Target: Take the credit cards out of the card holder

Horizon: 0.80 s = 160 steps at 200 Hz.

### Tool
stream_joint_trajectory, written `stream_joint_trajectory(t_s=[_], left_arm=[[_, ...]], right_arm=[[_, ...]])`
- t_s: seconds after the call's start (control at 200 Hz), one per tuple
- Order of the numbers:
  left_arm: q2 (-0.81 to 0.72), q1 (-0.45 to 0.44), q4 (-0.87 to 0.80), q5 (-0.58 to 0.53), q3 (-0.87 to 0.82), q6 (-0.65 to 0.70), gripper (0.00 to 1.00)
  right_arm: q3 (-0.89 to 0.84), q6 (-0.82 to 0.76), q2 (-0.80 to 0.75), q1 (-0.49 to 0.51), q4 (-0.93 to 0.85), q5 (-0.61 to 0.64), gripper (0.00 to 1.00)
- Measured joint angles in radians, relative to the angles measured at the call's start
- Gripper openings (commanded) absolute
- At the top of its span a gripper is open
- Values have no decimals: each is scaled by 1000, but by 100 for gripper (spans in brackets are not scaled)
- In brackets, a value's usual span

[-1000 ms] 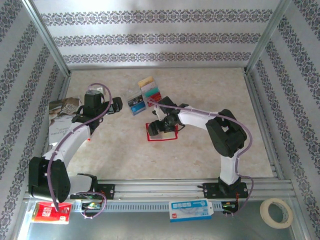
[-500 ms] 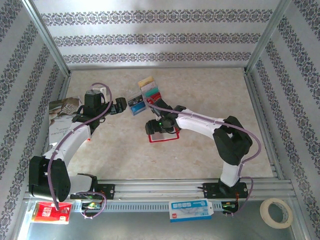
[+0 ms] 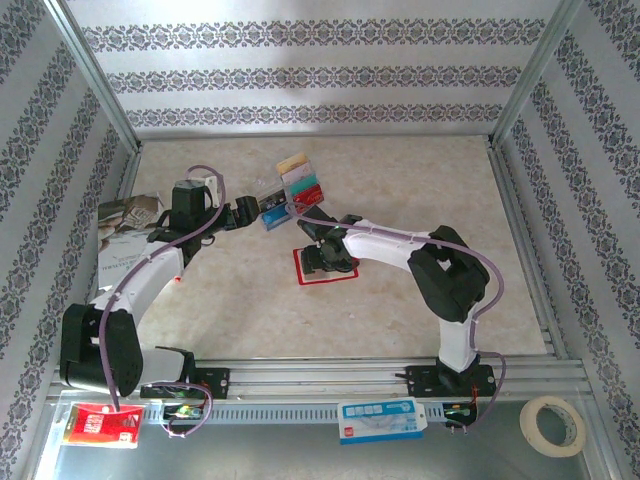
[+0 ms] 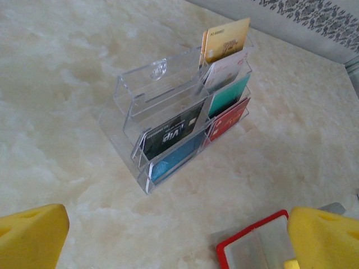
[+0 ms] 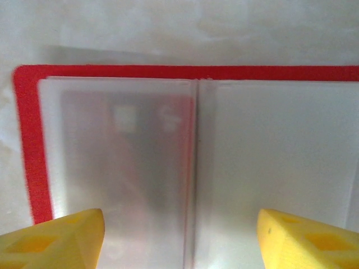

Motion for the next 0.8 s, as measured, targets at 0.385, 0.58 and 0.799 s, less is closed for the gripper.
stream_joint_trajectory(t_s=[0.385, 0.58, 0.799], left_arm=[[63, -1, -11, 94, 29, -24, 90], [122, -16, -19, 139, 42, -71, 74], [150, -88, -20, 178, 27, -148, 62]], right_arm=[[-12, 13, 10, -18, 11, 11, 61], [-58, 34, -16, -40, 54, -6, 53], [-93, 54, -36, -54, 97, -24, 47]])
